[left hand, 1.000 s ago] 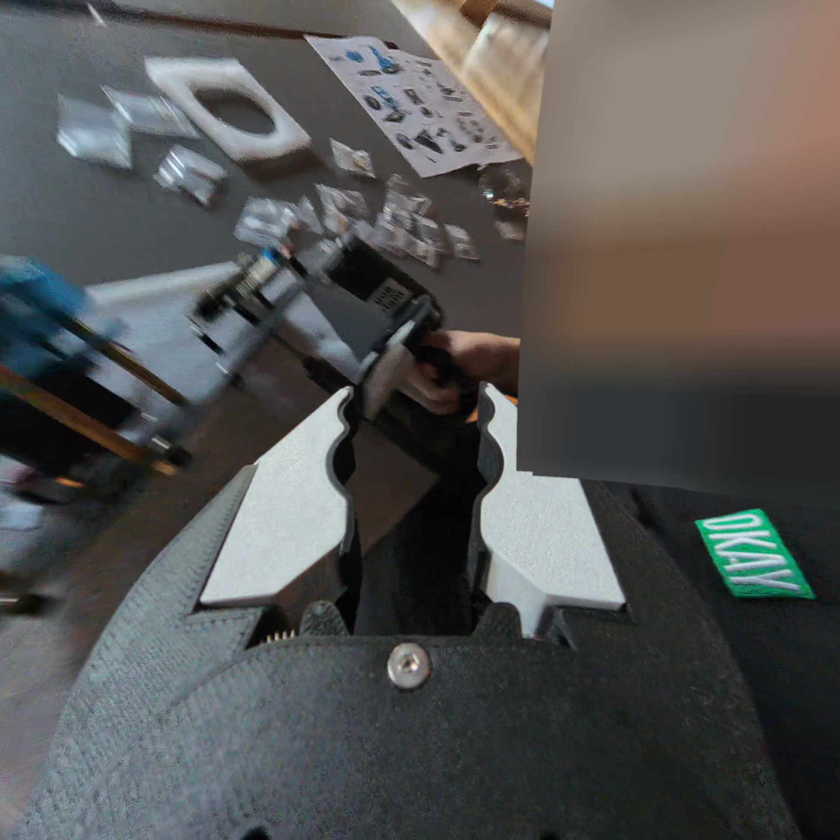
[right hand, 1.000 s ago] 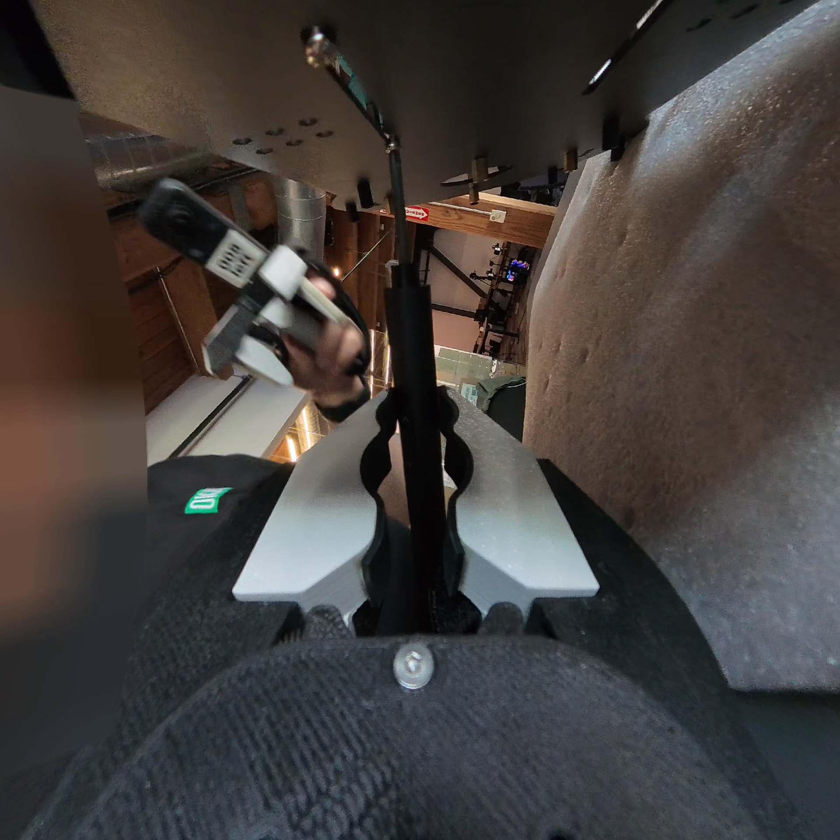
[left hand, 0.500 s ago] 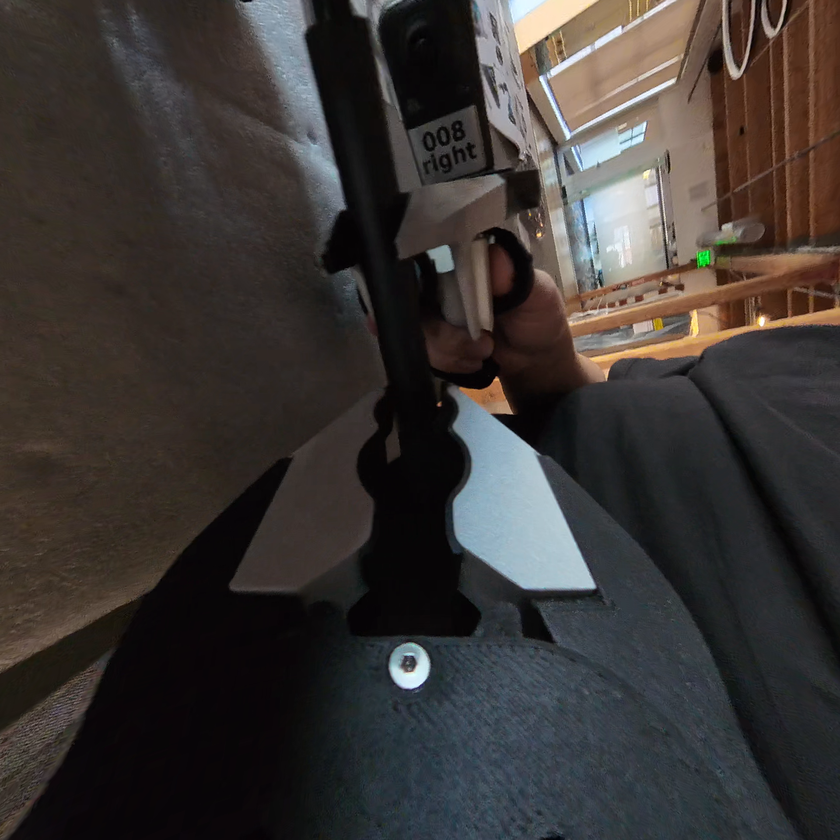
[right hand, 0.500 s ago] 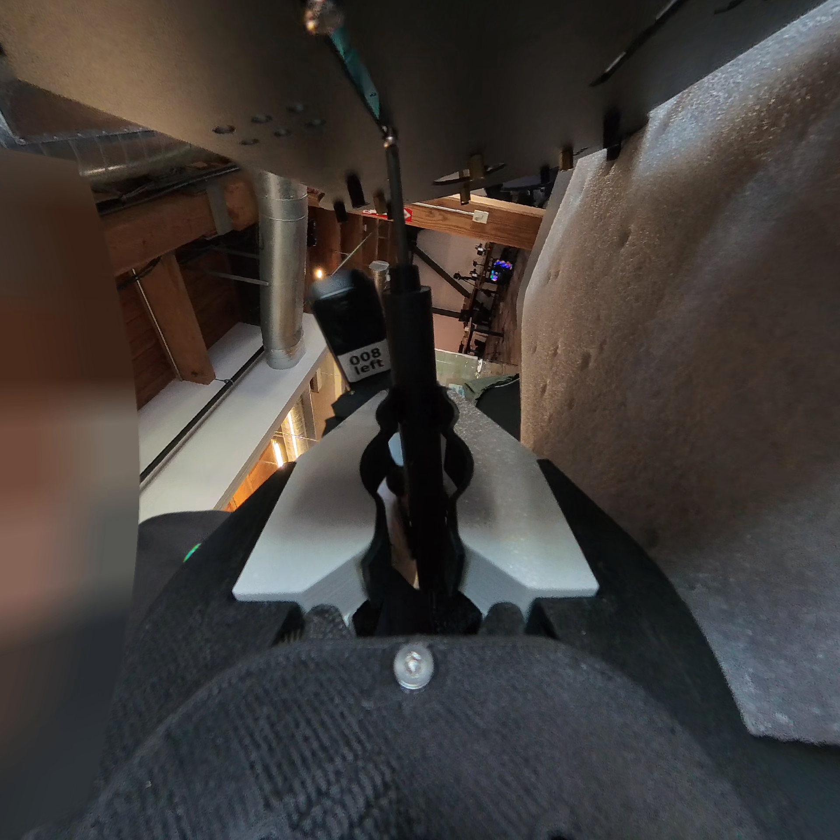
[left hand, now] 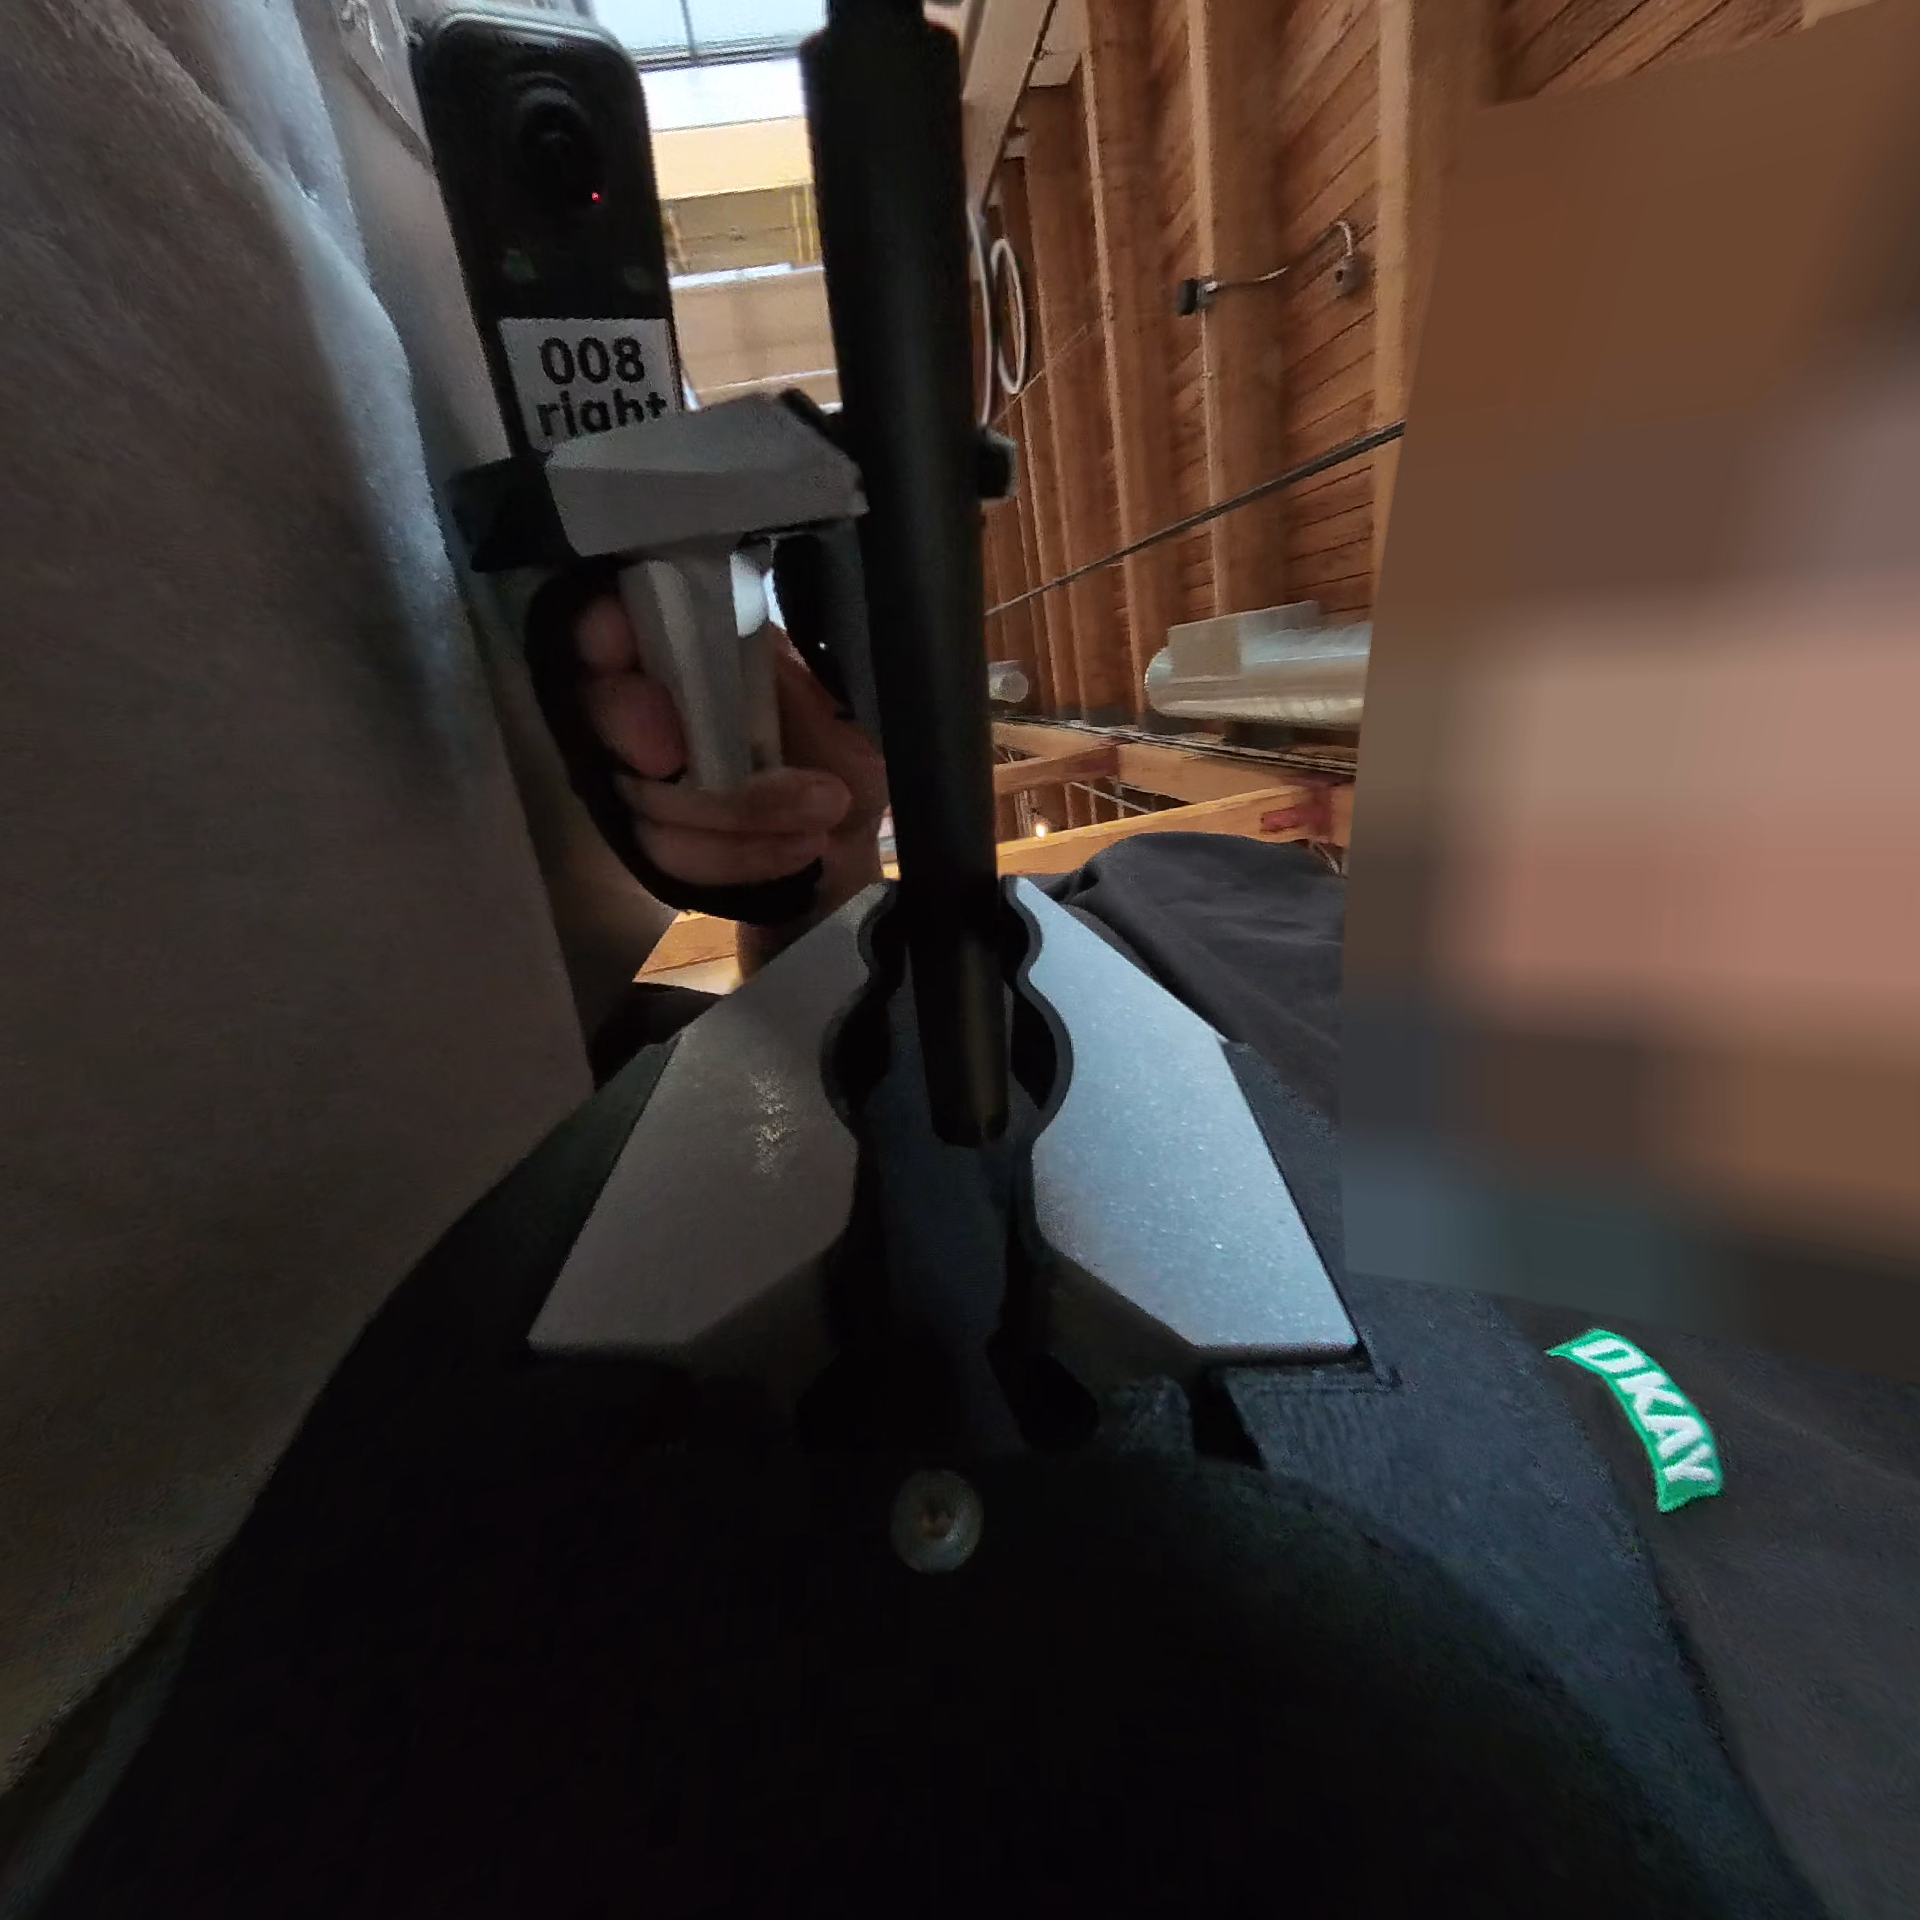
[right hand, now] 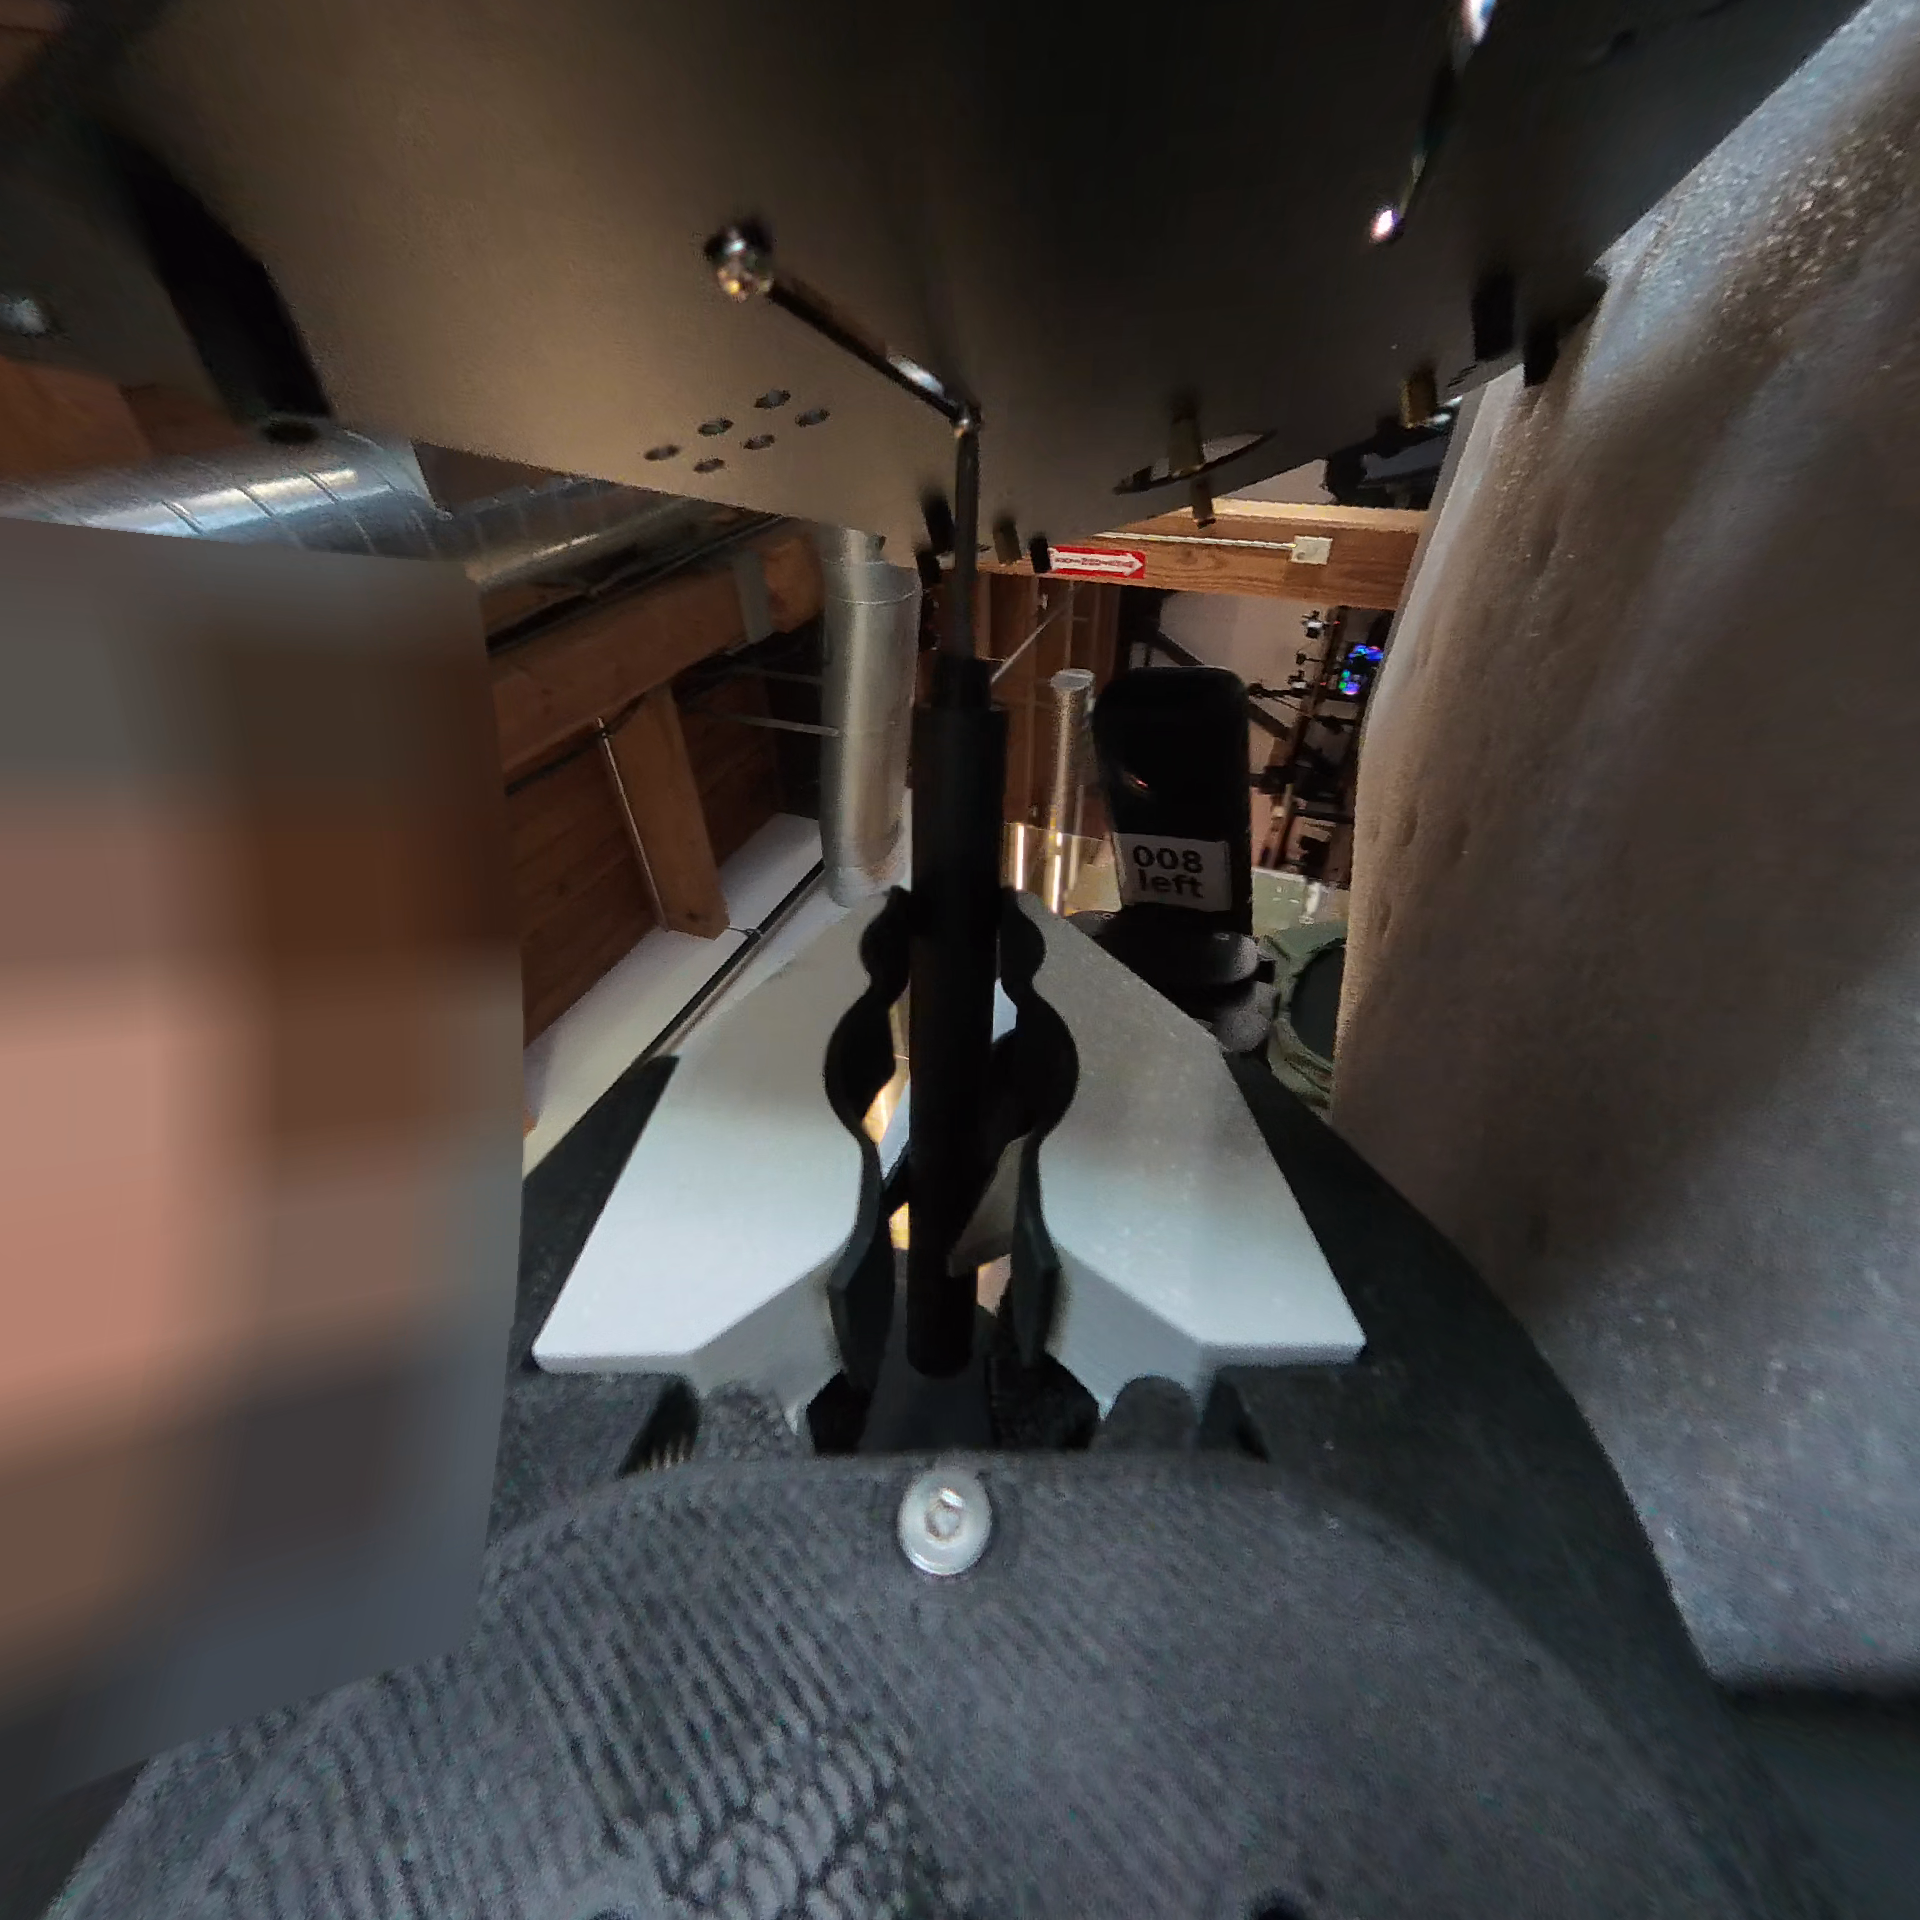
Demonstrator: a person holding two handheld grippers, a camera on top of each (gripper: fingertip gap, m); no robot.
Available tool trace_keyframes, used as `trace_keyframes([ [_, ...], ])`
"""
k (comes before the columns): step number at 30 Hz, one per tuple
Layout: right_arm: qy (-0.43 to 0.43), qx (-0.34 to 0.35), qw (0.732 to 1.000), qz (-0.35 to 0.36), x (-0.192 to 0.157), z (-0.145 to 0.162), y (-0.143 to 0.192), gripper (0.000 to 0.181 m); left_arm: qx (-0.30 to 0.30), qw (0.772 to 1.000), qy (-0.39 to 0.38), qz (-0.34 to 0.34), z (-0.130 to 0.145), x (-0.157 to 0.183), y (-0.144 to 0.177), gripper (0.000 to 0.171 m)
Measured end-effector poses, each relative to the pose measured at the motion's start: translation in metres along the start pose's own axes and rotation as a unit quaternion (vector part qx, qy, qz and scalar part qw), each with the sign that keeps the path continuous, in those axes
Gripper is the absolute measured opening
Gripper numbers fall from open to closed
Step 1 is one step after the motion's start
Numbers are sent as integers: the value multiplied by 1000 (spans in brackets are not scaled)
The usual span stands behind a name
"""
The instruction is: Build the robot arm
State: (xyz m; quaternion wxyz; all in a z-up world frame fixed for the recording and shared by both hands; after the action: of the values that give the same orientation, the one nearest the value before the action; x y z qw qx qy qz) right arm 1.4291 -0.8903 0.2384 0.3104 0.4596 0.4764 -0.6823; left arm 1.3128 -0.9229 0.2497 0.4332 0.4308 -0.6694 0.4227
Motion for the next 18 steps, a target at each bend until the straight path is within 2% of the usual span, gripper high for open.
trace_keyframes([
  [2,13,0,1000,24,0,0,1,16,-7,999,-12,-30,0,-3,1,16],
  [5,48,9,996,72,1,-1,2,16,-16,997,-29,-75,-1,-3,2,34],
  [8,63,17,994,91,-1,0,0,15,-26,992,-35,-118,0,-5,3,17],
  [11,70,17,994,80,-1,1,0,15,-26,992,-29,-118,0,-4,4,17],
  [14,48,8,998,47,-1,2,3,23,-19,994,-15,-111,0,-5,3,17],
  [18,73,-6,995,63,-1,5,5,21,-21,993,-18,-115,0,-4,3,16],
])
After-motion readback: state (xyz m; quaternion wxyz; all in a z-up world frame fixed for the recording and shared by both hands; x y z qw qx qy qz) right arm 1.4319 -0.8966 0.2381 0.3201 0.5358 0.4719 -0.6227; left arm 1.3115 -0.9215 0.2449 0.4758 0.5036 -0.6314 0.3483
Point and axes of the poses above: each gripper's, where its closed fingertips meet, y back along the fingers, z out of its underside, x = y × z across the jaws, the point moved 7 cm from there along y, back along the fingers, and after that the axes turned 9 degrees about -y, right-handed, at the moved point
